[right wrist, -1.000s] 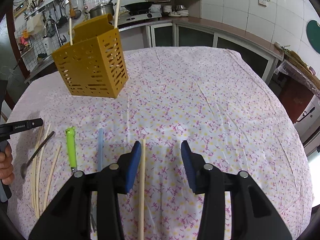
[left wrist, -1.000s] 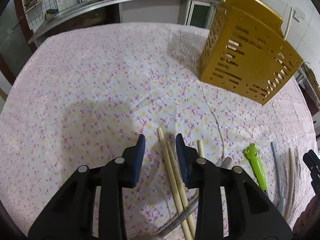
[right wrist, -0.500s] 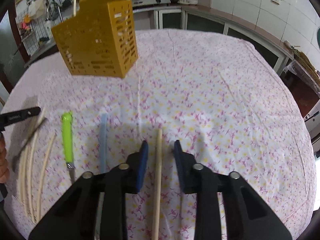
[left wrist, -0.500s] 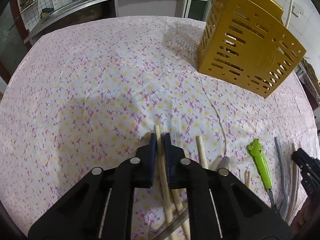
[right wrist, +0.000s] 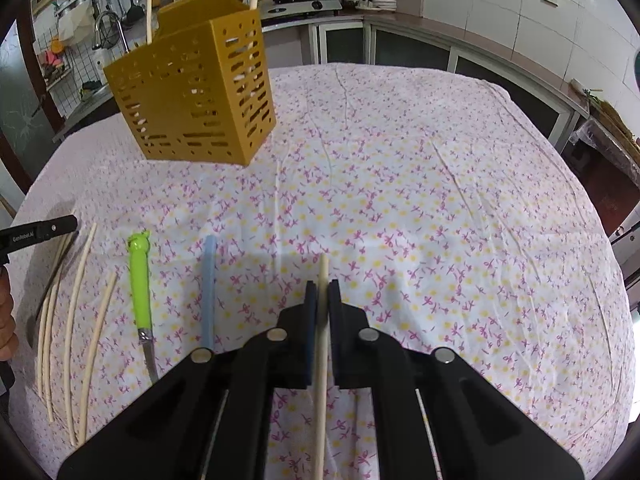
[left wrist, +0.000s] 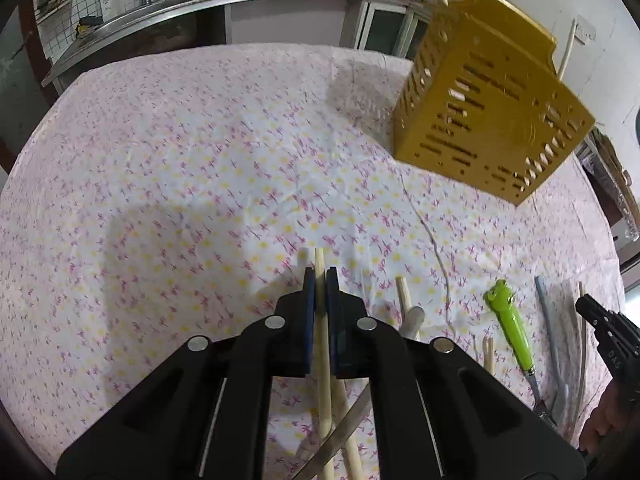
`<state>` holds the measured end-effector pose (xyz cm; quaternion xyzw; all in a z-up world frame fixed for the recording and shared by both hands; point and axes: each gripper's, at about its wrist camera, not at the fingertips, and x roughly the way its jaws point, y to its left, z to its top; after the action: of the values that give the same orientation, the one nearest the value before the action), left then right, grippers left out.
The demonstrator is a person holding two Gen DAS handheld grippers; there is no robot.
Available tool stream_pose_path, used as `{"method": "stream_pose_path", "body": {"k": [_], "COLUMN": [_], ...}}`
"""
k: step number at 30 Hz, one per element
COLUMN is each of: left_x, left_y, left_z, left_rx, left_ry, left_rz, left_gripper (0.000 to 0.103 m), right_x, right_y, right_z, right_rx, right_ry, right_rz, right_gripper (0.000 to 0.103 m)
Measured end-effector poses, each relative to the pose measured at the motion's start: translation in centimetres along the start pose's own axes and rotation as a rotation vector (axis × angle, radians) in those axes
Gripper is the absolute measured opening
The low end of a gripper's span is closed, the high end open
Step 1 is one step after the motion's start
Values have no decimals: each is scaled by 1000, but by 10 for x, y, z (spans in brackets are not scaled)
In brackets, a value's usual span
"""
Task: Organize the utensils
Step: 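Grasp a chopstick with the left gripper while the right gripper grasps another chopstick, then lift both held chopsticks and carry them above the yellow holder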
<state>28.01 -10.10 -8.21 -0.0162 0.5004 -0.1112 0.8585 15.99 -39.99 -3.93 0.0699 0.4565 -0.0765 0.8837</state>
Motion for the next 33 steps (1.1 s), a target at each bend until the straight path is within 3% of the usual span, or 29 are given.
{"method": "stream_pose_path", "body": {"k": [10, 24, 33], "left_x": [-7, -8, -36], "left_y": [12, 9, 1], "left_z": [14, 8, 15], "left_rx": [-31, -34, -5], "left_ry": [-6, -21, -94], "left_rz": [-29, -27, -28], "left_gripper": [4, 4, 4], "right_x": [-2, -5, -22], "right_y": [-3, -5, -11], "right_z": [6, 7, 15], "right_rx": [17, 25, 44], "right_ry": [-10, -24, -72], "right_rz": [7, 11, 28], "right_gripper": [6, 6, 6]}}
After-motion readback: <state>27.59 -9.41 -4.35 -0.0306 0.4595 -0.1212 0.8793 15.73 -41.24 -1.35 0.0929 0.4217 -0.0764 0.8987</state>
